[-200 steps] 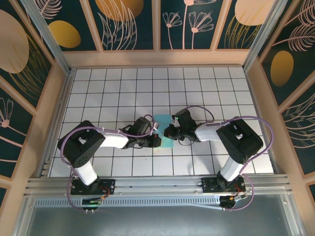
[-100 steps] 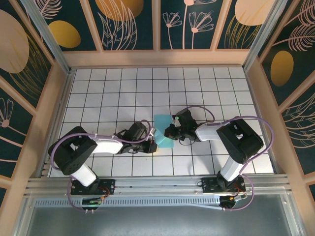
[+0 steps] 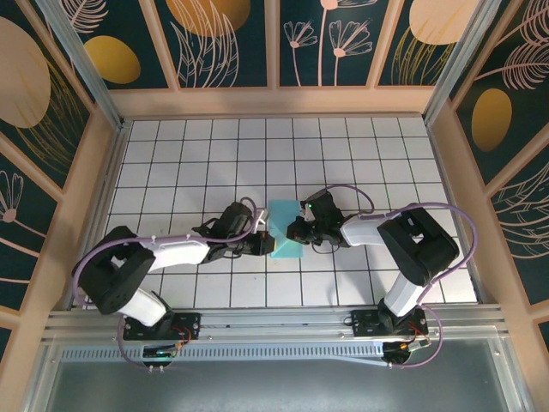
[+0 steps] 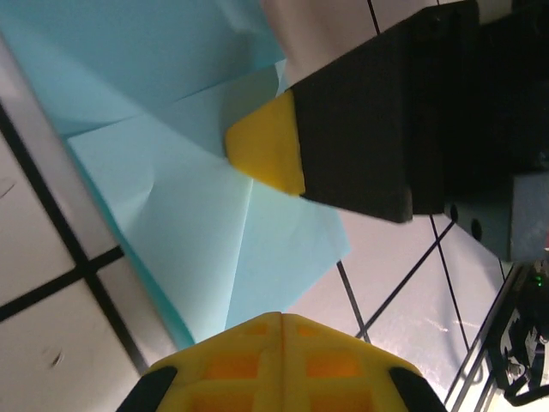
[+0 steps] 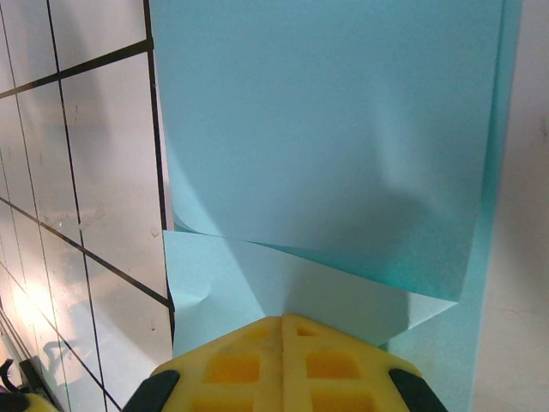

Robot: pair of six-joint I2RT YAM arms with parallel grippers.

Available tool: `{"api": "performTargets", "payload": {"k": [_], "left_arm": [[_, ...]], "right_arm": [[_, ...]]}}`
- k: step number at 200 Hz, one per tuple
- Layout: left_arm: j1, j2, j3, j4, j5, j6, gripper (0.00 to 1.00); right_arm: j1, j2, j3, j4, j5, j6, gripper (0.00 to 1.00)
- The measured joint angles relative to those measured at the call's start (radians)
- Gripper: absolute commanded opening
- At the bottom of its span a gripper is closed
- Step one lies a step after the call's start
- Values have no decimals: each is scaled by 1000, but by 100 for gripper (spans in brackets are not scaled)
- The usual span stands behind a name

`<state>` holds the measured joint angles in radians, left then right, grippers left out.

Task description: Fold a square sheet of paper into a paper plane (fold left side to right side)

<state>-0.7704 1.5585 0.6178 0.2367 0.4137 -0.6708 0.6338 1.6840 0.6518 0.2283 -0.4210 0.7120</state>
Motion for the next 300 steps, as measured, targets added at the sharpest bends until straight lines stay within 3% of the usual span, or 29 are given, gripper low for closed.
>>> {"api": "performTargets", "payload": {"k": [76, 244, 300], "left_arm": [[0, 149, 41, 11, -1, 1, 0], [0, 146, 45, 14, -4, 4, 0], [0, 153, 161, -5, 8, 5, 0]], "right_arm": [[0, 0, 6, -11, 0, 0, 0], [-47, -22, 17, -77, 34, -45, 0], [-49, -22, 14, -73, 27, -44, 0]]}}
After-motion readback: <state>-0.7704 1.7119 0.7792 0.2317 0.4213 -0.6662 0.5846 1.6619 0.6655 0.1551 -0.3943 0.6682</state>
